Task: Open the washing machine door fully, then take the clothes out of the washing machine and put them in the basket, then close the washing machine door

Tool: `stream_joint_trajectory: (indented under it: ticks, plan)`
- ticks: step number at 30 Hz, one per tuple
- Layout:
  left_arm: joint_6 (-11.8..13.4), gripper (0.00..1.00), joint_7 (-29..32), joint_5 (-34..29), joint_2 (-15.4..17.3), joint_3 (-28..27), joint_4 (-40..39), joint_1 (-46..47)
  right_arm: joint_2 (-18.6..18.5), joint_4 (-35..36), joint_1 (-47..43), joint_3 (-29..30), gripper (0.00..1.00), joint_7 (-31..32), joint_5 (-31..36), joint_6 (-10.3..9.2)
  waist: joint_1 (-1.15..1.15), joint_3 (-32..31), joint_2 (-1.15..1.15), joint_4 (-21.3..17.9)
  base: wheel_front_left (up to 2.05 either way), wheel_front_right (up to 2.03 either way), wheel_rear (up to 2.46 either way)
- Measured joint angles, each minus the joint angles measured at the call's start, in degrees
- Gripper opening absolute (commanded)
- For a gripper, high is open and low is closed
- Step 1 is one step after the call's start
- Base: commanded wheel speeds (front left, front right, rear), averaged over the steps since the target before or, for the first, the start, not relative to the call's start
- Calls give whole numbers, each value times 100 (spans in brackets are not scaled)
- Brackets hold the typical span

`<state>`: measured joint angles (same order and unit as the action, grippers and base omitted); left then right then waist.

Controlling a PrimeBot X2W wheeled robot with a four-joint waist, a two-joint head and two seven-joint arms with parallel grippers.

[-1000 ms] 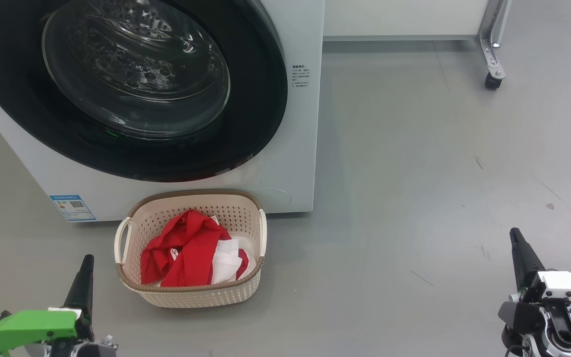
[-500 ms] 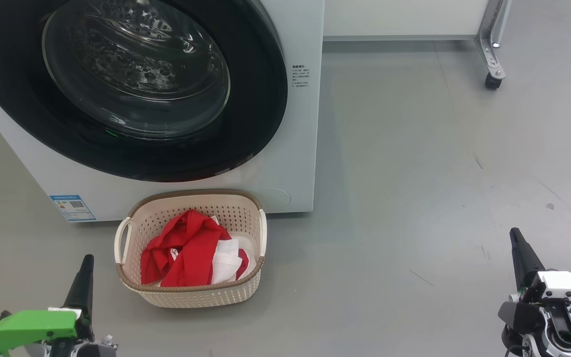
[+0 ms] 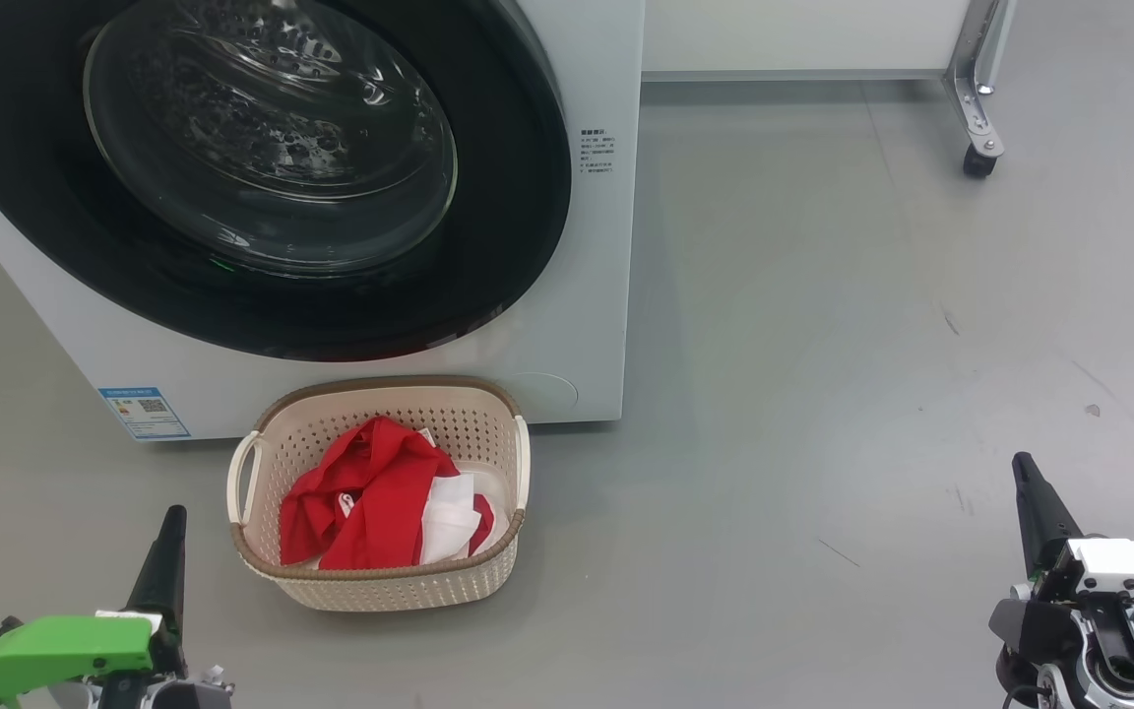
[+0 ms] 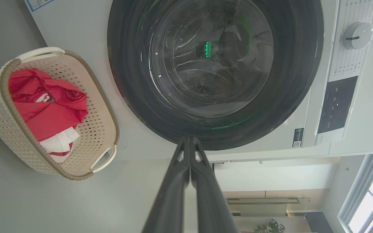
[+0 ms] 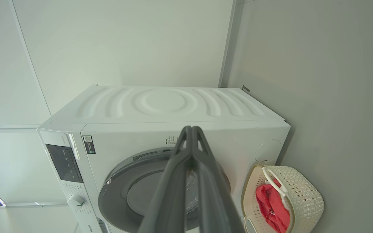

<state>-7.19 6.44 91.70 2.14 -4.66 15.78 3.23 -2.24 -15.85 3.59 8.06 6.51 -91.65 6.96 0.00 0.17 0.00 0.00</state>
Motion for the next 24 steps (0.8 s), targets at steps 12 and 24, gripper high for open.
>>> stream_joint_trajectory:
  ticks: [12,24]
  plan:
    - [0,0,0,0,-1,0,-1,1,0,0,0,-2,0,0,-1,0,0,0,0,0,0,0,0]
    - [0,0,0,0,-1,0,-2,1,0,1,0,-3,0,0,-1,0,0,0,0,0,0,0,0]
